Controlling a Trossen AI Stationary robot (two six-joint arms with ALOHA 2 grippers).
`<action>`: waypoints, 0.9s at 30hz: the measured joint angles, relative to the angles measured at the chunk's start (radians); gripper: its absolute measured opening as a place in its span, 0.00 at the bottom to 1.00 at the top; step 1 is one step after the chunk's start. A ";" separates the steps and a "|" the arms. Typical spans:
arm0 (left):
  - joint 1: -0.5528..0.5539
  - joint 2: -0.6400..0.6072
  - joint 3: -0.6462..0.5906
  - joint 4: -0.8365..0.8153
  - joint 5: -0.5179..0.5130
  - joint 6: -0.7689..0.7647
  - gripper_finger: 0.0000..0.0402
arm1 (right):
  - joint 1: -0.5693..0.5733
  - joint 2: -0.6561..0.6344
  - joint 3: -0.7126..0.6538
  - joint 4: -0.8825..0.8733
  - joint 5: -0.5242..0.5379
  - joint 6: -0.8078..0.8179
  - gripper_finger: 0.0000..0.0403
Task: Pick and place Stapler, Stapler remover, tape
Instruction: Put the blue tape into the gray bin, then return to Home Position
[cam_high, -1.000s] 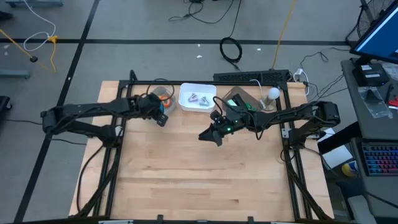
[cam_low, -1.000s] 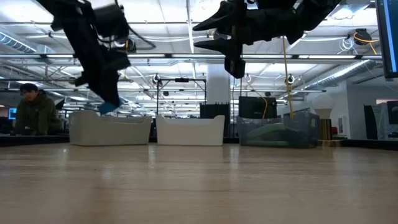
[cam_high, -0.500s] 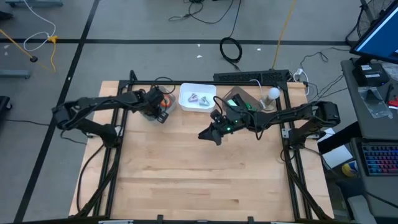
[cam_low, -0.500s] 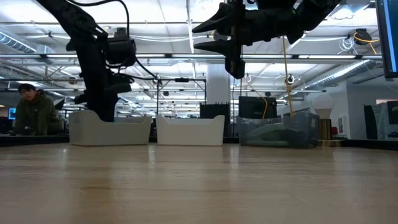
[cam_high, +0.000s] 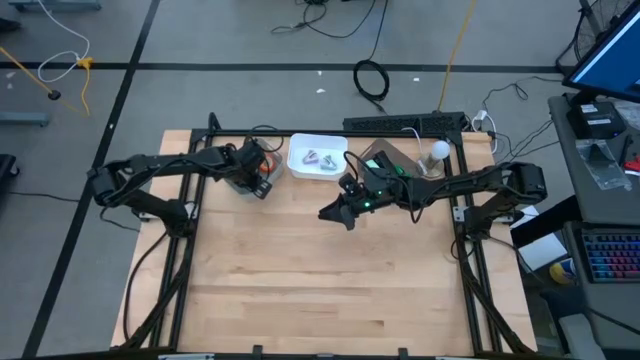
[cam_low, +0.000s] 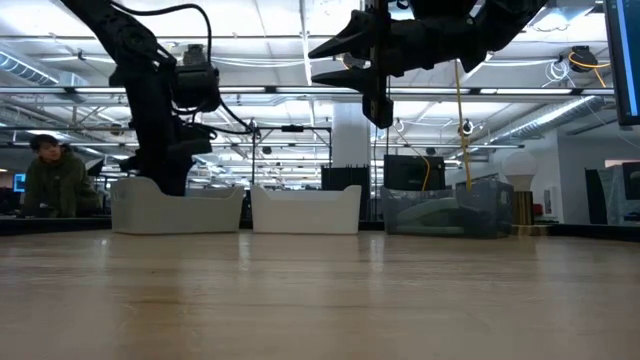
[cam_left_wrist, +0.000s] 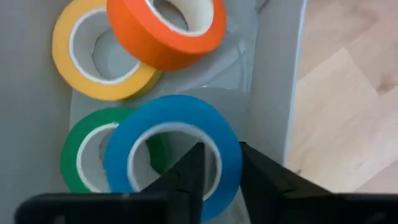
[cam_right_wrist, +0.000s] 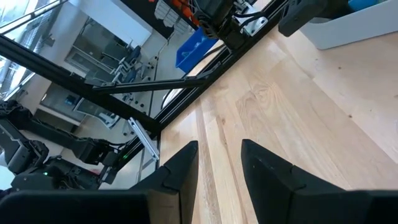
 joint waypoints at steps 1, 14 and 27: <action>0.000 0.000 0.000 -0.002 0.000 0.000 0.26 | 0.000 0.000 0.000 0.000 0.000 0.000 0.29; 0.003 -0.016 0.000 -0.002 0.002 -0.003 0.47 | 0.000 0.000 0.000 0.000 -0.002 0.000 0.29; 0.071 -0.220 0.000 -0.011 0.155 -0.011 0.50 | 0.000 0.000 0.001 0.001 -0.005 0.000 0.29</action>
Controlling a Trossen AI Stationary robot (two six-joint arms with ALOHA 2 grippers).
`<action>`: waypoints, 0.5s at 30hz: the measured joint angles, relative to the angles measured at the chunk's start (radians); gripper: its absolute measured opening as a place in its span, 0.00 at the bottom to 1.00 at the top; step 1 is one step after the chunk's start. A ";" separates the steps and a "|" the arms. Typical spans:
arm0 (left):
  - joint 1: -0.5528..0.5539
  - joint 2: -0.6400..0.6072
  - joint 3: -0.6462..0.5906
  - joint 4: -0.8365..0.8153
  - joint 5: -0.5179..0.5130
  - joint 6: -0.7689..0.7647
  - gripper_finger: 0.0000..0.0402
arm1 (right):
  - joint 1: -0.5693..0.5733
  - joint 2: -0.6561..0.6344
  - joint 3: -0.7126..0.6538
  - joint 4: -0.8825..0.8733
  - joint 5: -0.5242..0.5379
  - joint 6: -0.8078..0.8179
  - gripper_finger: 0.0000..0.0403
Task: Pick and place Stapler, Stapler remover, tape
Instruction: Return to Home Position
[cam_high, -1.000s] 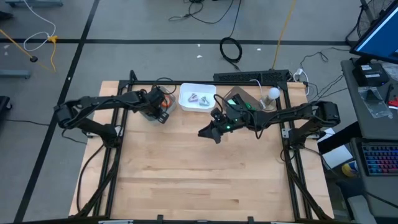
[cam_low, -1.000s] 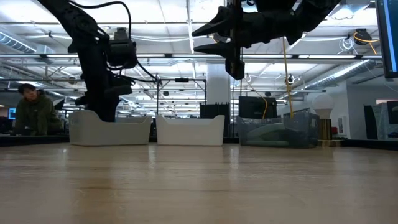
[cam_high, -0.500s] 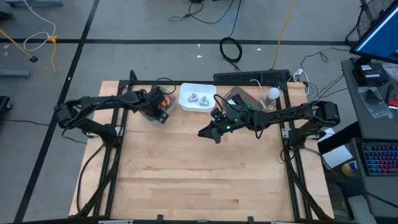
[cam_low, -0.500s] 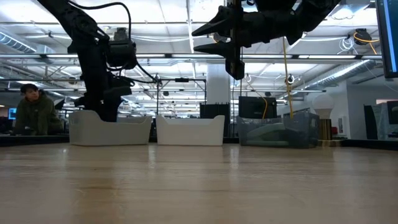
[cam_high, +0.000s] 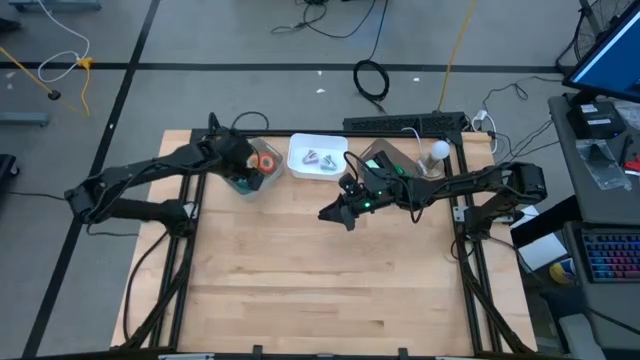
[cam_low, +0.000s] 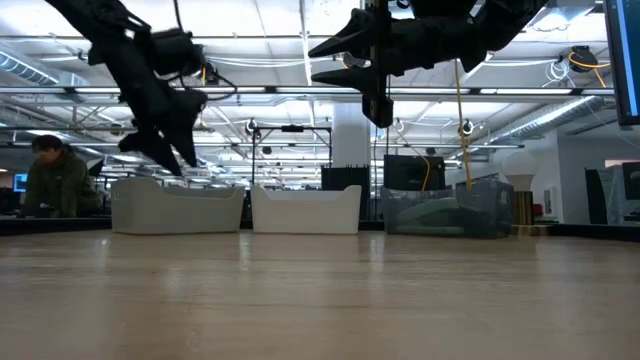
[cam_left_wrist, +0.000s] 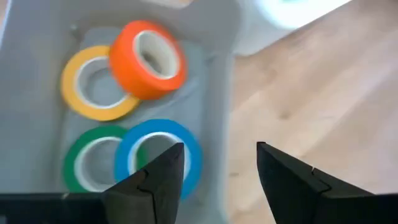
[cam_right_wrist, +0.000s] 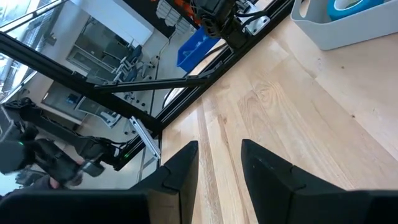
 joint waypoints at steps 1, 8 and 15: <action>0.003 -0.026 0.000 -0.001 0.026 -0.009 0.50 | 0.000 0.000 0.000 0.000 0.000 -0.001 0.29; -0.009 -0.249 0.000 -0.007 0.127 -0.130 0.51 | -0.028 0.000 0.000 -0.002 -0.003 -0.075 0.29; -0.124 -0.477 0.001 0.012 0.134 -0.120 0.49 | -0.082 -0.010 -0.001 -0.004 -0.165 -0.144 0.29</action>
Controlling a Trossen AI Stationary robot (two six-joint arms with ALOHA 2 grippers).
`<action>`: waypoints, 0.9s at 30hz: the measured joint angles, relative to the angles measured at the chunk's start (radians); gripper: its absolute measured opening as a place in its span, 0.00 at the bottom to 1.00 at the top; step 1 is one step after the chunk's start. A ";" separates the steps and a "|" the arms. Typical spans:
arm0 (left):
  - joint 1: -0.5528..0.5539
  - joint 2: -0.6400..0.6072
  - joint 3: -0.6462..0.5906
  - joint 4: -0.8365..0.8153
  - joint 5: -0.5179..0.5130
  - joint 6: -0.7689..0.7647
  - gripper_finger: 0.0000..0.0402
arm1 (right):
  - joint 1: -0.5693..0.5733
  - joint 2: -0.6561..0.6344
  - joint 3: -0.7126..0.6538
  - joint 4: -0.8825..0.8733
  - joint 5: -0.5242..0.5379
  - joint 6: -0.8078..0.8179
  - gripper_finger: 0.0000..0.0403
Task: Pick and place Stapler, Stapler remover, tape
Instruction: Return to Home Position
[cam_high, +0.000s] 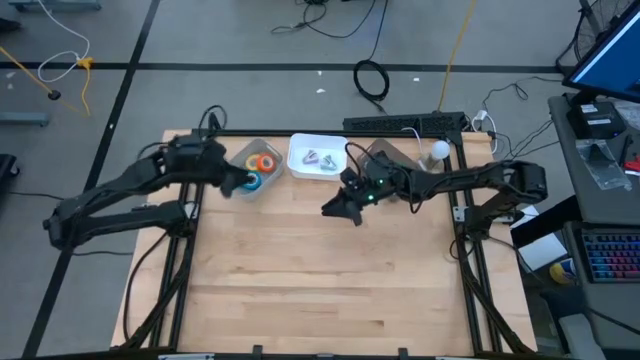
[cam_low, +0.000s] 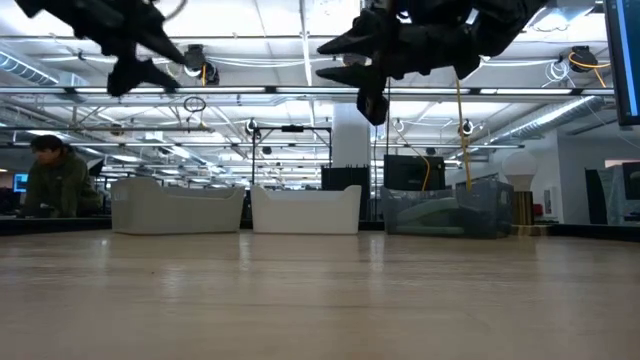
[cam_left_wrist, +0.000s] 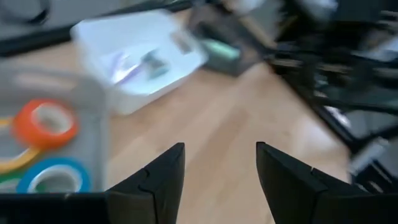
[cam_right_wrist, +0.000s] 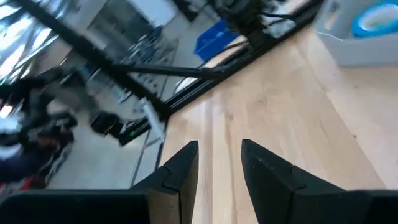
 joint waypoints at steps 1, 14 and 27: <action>-0.025 -0.027 0.000 0.006 0.000 0.011 0.49 | -0.008 -0.001 -0.002 0.005 -0.031 -0.027 0.29; -0.379 -0.172 0.001 0.209 -0.149 0.140 0.50 | -0.054 -0.217 -0.135 0.002 0.091 -0.158 0.29; -0.676 -0.162 -0.008 0.213 -0.407 0.240 0.51 | -0.053 -0.699 -0.432 -0.078 0.272 -0.155 0.29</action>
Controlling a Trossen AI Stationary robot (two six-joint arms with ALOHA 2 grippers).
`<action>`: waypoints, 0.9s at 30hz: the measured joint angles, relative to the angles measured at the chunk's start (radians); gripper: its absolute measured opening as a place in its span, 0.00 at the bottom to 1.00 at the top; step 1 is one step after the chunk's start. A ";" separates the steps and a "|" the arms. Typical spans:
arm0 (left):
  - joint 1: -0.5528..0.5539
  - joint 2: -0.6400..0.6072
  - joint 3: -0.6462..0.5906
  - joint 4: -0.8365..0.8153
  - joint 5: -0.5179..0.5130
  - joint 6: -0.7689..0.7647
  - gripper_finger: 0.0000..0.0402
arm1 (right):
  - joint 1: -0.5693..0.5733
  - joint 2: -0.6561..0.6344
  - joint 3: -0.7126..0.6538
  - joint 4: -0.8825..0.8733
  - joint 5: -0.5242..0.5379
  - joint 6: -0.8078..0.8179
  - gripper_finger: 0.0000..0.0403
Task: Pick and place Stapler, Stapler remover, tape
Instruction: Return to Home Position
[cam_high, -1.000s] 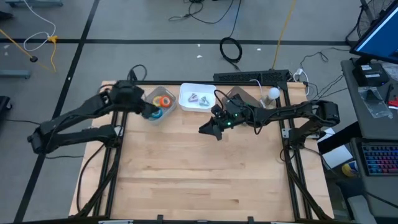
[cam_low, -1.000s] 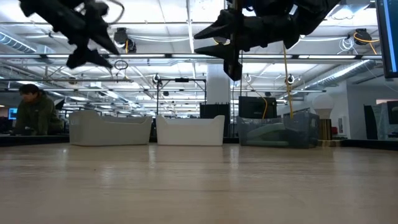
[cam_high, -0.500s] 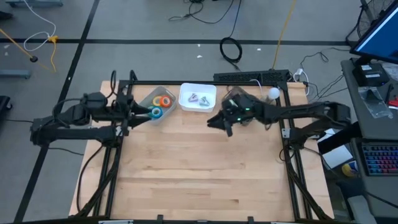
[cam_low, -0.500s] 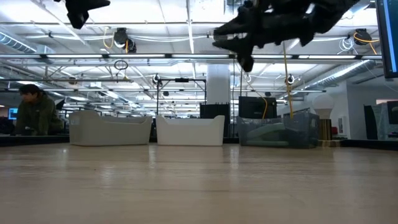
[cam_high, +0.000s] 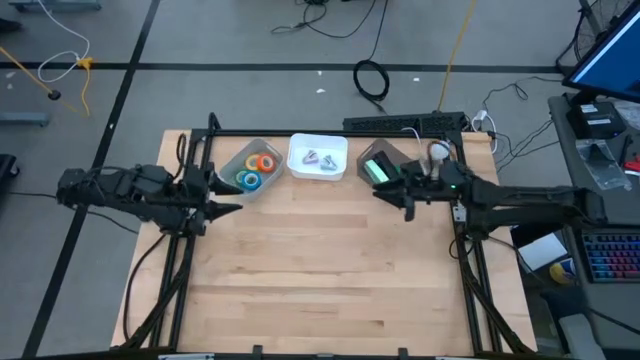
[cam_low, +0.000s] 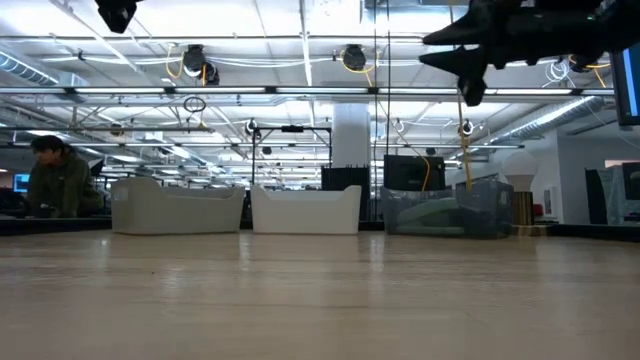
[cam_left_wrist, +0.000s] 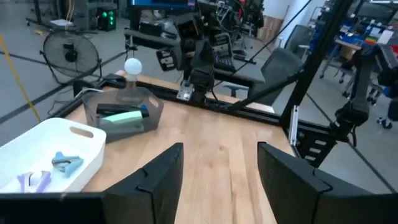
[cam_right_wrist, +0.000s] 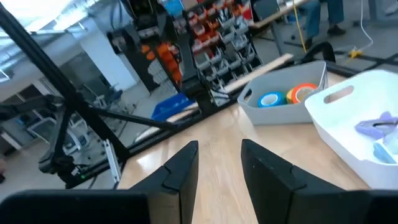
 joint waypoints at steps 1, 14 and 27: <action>-0.014 0.000 -0.006 0.002 -0.015 0.002 0.51 | 0.000 -0.029 -0.013 -0.002 0.001 0.000 0.29; -0.061 -0.110 -0.215 0.145 -0.050 -0.003 0.52 | 0.000 -0.283 -0.192 -0.020 0.003 0.028 0.29; -0.061 -0.415 -0.385 0.074 -0.066 -0.021 0.52 | 0.000 -0.478 -0.296 -0.134 0.122 0.040 0.29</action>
